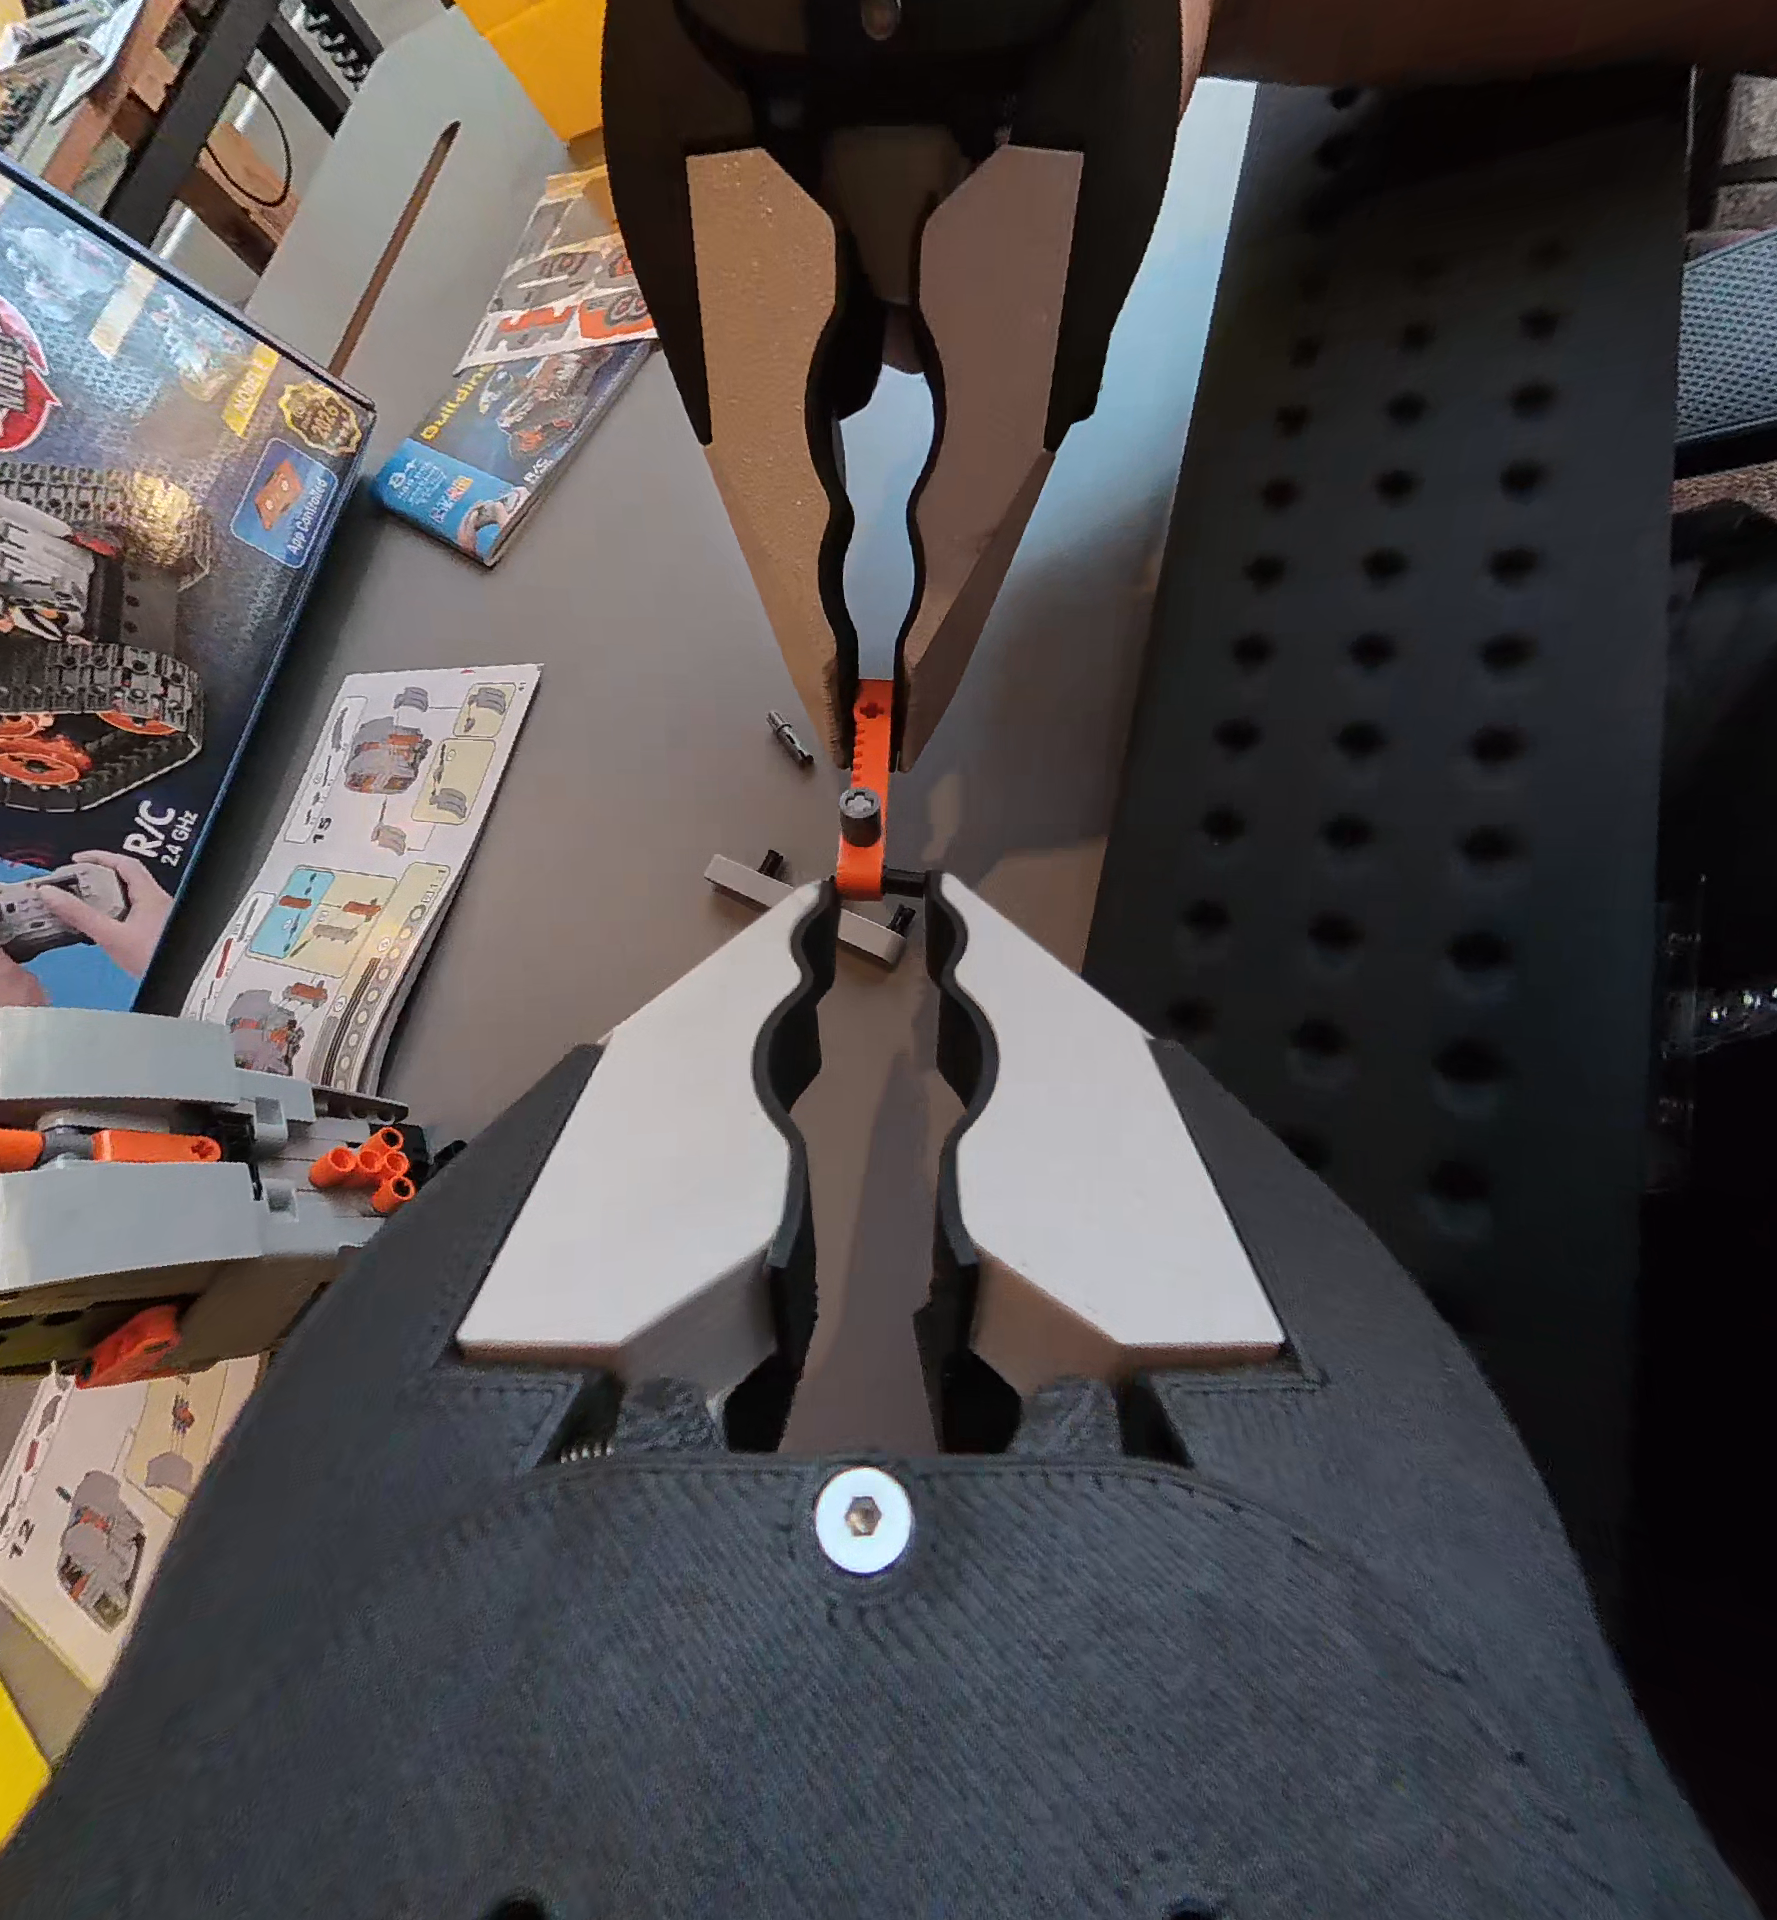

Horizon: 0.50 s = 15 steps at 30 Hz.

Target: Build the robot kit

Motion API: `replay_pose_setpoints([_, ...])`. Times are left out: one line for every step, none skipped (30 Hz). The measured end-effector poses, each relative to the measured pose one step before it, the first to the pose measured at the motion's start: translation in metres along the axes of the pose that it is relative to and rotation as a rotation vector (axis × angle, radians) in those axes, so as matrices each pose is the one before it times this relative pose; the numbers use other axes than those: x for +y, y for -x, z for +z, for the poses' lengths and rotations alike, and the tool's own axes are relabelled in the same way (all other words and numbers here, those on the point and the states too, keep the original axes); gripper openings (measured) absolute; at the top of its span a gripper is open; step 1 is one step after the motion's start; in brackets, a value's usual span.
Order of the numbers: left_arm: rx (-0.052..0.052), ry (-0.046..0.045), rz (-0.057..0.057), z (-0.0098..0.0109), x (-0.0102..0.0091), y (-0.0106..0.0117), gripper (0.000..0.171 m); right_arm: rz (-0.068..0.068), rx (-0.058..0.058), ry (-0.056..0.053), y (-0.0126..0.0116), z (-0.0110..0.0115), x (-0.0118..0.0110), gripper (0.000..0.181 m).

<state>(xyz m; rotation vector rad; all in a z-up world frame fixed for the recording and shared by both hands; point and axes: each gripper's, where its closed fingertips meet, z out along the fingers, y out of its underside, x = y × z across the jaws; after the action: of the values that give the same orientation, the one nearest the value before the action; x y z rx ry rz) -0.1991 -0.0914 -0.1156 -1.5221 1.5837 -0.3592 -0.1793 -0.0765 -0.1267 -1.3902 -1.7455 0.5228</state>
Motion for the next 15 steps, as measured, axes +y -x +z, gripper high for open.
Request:
replay_pose_setpoints([-0.0020,0.00077,0.0019,0.00025,0.00004,0.00021,0.015,-0.0041,0.0028,0.0019,-0.00027,-0.00006,0.00015,0.007])
replay_pose_setpoints([-0.0007,-0.00031,0.0008,0.00014,0.00000,-0.00012,0.015,-0.0028,0.0011,0.0016,0.00005,-0.00004,0.00012,0.007])
replay_pose_setpoints([-0.0025,-0.00038,0.0016,0.00014,-0.00002,0.00019,0.015,-0.0015,0.0017,0.0006,-0.00010,-0.00015,-0.00009,0.007])
replay_pose_setpoints([-0.0033,-0.00043,0.0033,0.00004,-0.00009,0.00014,0.015,-0.0015,0.0020,0.0003,-0.00023,-0.00011,-0.00010,0.007])
replay_pose_setpoints([-0.0037,0.00004,0.0040,0.00006,-0.00006,0.00002,0.015,-0.0025,0.0011,0.0002,0.00002,-0.00022,-0.00011,0.007])
replay_pose_setpoints([-0.0045,0.00092,0.0046,0.00007,-0.00001,0.00016,0.015,-0.0019,0.0021,0.0002,-0.00014,-0.00007,-0.00007,0.007])
replay_pose_setpoints([-0.0061,0.00043,0.0055,-0.00005,-0.00006,0.00028,0.015,-0.0018,0.0020,0.0009,-0.00014,0.00004,-0.00009,0.007])
replay_pose_setpoints([-0.0085,-0.00017,0.0058,-0.00013,-0.00010,0.00056,0.015,-0.0030,0.0051,0.0000,-0.00053,-0.00013,-0.00037,0.007])
replay_pose_setpoints([-0.0101,-0.00098,0.0042,-0.00031,-0.00021,0.00088,0.015,-0.0034,0.0067,-0.0009,-0.00073,-0.00014,-0.00060,0.007])
replay_pose_setpoints([-0.0104,-0.00287,0.0020,-0.00049,-0.00056,0.00092,0.015,-0.0016,0.0062,-0.0025,-0.00076,-0.00013,-0.00077,0.007])
replay_pose_setpoints([-0.0081,-0.00367,-0.0002,-0.00062,-0.00064,0.00075,0.015,0.0010,0.0045,-0.0040,-0.00078,-0.00030,-0.00082,0.007])
replay_pose_setpoints([-0.0036,-0.00252,-0.0030,-0.00055,-0.00054,0.00023,0.015,0.0028,-0.0008,-0.0037,0.00003,-0.00024,-0.00068,0.007])
replay_pose_setpoints([-0.0022,-0.00177,-0.0039,-0.00052,-0.00039,0.00015,0.015,0.0034,-0.0006,-0.0034,0.00006,-0.00018,-0.00069,0.007])
replay_pose_setpoints([-0.0047,-0.00157,-0.0022,-0.00047,-0.00025,0.00044,0.015,0.0003,0.0030,-0.0023,-0.00042,-0.00002,-0.00058,0.007])
replay_pose_setpoints([-0.0056,-0.00066,-0.0013,-0.00029,-0.00015,0.00064,0.015,-0.0033,0.0056,-0.0016,-0.00053,-0.00017,-0.00081,0.007])
